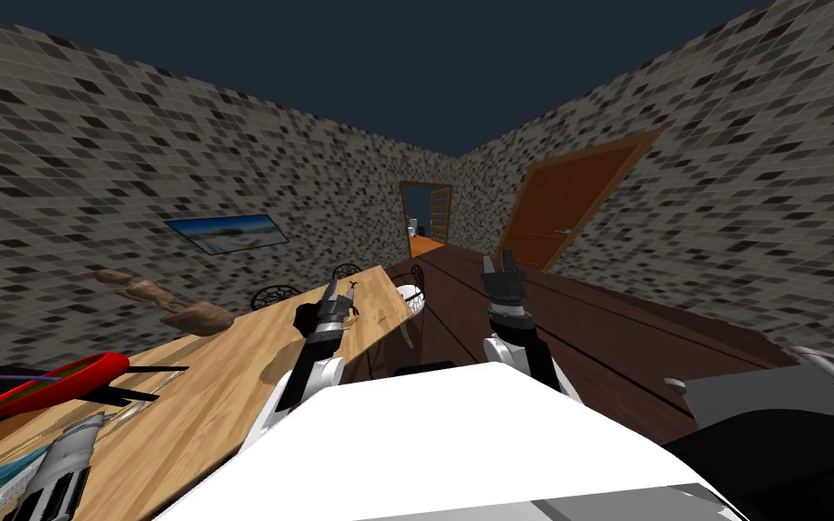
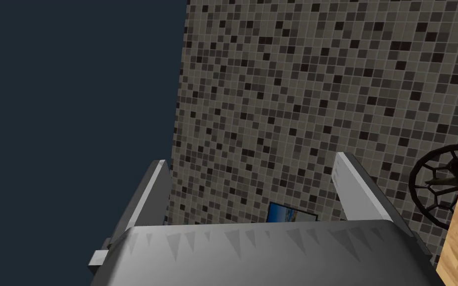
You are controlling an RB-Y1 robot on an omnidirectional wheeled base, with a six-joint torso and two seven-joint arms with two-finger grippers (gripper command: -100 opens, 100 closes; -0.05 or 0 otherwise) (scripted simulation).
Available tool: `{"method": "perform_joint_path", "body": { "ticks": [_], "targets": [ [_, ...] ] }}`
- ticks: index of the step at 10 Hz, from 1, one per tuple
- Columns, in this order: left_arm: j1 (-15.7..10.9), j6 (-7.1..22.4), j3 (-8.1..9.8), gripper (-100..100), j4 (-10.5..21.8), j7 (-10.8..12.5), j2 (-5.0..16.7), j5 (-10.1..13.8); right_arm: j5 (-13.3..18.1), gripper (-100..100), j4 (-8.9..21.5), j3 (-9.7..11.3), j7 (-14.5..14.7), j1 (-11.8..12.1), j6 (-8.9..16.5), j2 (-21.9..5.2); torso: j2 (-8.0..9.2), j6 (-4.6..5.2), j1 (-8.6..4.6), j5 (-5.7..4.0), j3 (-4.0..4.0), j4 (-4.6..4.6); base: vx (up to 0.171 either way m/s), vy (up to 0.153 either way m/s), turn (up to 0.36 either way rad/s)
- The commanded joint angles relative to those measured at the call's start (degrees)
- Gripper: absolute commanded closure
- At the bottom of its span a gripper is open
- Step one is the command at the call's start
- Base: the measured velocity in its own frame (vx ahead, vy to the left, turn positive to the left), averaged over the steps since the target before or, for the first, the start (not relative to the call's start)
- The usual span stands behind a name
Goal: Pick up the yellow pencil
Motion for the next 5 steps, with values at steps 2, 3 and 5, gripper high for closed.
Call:
{"method": "perform_joint_path", "body": {
  "ticks": [2,3,5],
  "targets": [
    [-2.24,4.26,-0.11,-100,3.06,1.29,1.20,1.08,0.00,0,0.00,0.00,0.00,0.00,0.00,0.00,0.00,-0.02,0.00,0.00,0.00,0.00,-0.028,-0.012,-0.061],
    [-2.24,4.65,-0.11,-100,3.06,1.29,1.20,1.08,0.00,0,0.00,0.00,0.00,0.00,0.00,0.00,-0.01,0.00,-0.01,0.00,0.00,0.00,-0.023,-0.008,-0.040],
    [-5.11,8.73,0.29,-100,6.76,3.43,3.08,3.03,0.00,0,0.00,0.00,0.00,0.00,0.00,0.00,0.00,0.00,-0.02,0.00,0.00,0.00,-0.039,-0.022,-0.121]
  ]
}}
